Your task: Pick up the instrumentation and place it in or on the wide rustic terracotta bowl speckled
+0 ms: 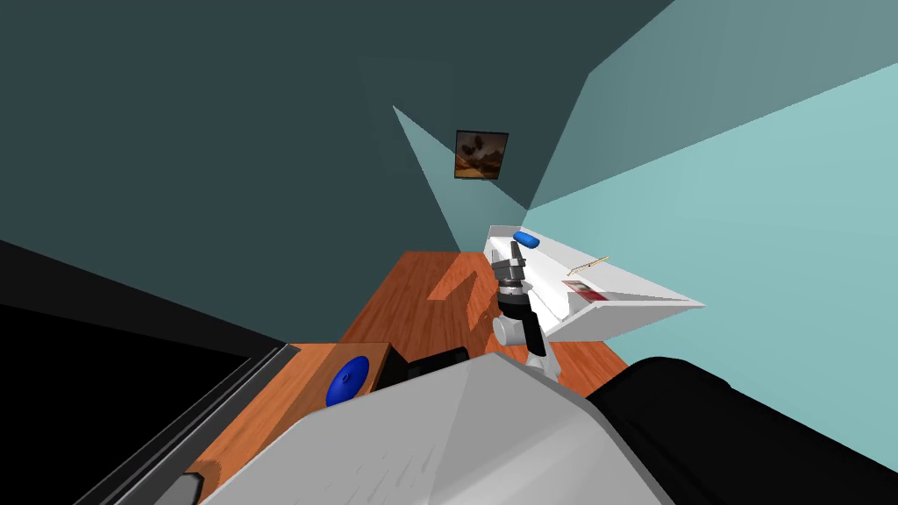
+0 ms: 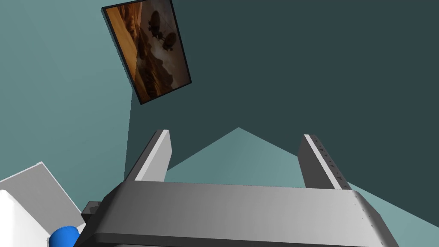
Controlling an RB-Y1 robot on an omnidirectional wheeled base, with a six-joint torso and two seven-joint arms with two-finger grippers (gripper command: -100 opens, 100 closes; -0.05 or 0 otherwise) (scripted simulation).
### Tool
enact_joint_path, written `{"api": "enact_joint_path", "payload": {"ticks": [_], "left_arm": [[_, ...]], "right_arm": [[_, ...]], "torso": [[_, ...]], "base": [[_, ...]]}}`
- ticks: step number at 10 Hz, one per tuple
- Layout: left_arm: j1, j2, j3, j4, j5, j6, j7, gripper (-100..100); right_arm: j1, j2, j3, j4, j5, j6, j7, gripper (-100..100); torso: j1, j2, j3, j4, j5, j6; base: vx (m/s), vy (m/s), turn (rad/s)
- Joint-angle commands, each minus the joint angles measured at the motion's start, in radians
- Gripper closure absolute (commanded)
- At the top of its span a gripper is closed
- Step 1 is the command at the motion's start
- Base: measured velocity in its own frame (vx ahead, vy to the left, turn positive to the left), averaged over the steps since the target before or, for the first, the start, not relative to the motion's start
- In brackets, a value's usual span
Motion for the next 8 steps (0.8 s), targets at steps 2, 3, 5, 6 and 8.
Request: {"api": "enact_joint_path", "payload": {"ticks": [2, 3, 5, 6, 8], "left_arm": [[0.012, 0.036, -0.017, -0.016, 0.014, -0.016, 0.014, 100], [0.02, 0.055, -0.024, -0.026, 0.022, -0.024, 0.02, 100], [0.034, 0.075, -0.021, -0.054, 0.029, -0.018, 0.017, 100], [0.035, 0.078, -0.022, -0.056, 0.03, -0.019, 0.019, 0], [0.063, 0.154, -0.012, -0.045, 0.026, -0.036, 0.024, 100]], "right_arm": [[0.0, 0.0, 0.0, 0.0, 0.0, 0.0, 0.0, 0], [0.0, 0.0, 0.0, 0.0, 0.0, 0.0, 0.0, 0], [0.0, 0.0, 0.0, 0.0, 0.0, 0.0, 0.0, 0], [0.0, 0.0, 0.0, 0.0, 0.0, 0.0, 0.0, 0], [0.0, 0.0, 0.0, 0.0, 0.0, 0.0, 0.0, 0]], "torso": [[0.0, 0.0, 0.0, 0.0, 0.0, 0.0], [-0.001, -0.001, 0.0, 0.0, -0.001, -0.001], [-0.002, -0.001, -0.001, -0.001, -0.001, -0.001], [-0.002, -0.001, -0.001, 0.0, 0.0, -0.001], [-0.002, -0.003, -0.002, -0.001, -0.003, 0.001]], "base": [[0.007, -0.007, 0.032], [0.025, -0.026, 0.084], [0.015, -0.024, 0.038], [0.0, 0.0, 0.0], [0.066, -0.053, -0.028]]}}
